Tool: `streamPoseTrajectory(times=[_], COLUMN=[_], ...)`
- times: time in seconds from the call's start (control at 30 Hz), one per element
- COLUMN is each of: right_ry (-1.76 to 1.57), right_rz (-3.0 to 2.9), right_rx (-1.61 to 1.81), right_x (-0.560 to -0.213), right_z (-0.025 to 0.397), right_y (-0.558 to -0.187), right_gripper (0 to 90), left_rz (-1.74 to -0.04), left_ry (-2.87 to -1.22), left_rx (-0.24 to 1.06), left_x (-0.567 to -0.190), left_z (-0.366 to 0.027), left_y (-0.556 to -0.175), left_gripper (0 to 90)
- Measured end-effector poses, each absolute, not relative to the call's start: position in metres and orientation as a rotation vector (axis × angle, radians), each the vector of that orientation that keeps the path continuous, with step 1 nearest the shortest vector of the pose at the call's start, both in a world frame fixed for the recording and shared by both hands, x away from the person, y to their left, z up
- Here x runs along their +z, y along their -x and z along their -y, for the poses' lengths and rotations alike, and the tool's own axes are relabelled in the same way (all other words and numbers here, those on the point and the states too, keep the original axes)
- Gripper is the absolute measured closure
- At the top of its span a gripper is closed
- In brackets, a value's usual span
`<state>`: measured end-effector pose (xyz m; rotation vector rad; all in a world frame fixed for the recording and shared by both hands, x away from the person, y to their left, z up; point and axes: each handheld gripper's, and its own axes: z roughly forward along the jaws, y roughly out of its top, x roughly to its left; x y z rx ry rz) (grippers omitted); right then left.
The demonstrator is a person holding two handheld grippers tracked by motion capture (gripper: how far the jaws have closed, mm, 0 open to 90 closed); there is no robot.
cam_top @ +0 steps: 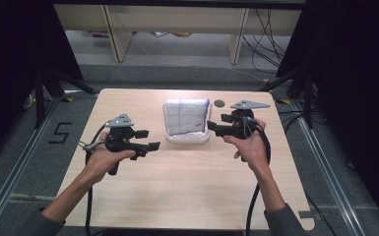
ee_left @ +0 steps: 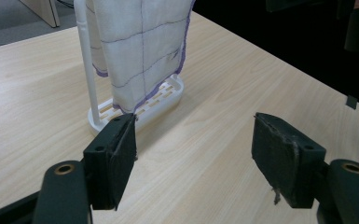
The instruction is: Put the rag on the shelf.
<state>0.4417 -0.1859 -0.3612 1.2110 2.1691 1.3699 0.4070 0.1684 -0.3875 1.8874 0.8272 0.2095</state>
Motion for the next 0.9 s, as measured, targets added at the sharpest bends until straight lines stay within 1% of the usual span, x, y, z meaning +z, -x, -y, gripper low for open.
streamPoseTrajectory(times=[0.3, 0.47, 0.67, 0.9], right_ry=[-1.217, -1.203, -1.197, -1.186], right_rz=[-2.183, -2.191, -2.198, -2.228], right_rx=[1.362, 1.379, 1.387, 1.406], right_x=[-0.371, -0.377, -0.385, -0.399], right_z=[0.185, 0.186, 0.182, 0.173], right_y=[-0.433, -0.428, -0.418, -0.408], right_gripper=[35.1, 34.9, 32.2, 30.0], left_rz=[-0.802, -0.797, -0.783, -0.781], left_ry=[-1.891, -1.897, -1.910, -1.931], left_rx=[0.187, 0.176, 0.184, 0.164], left_x=[-0.395, -0.401, -0.409, -0.426], left_z=[-0.170, -0.172, -0.176, -0.176], left_y=[-0.398, -0.391, -0.379, -0.370], left_gripper=[30.3, 28.5, 26.4, 25.5])
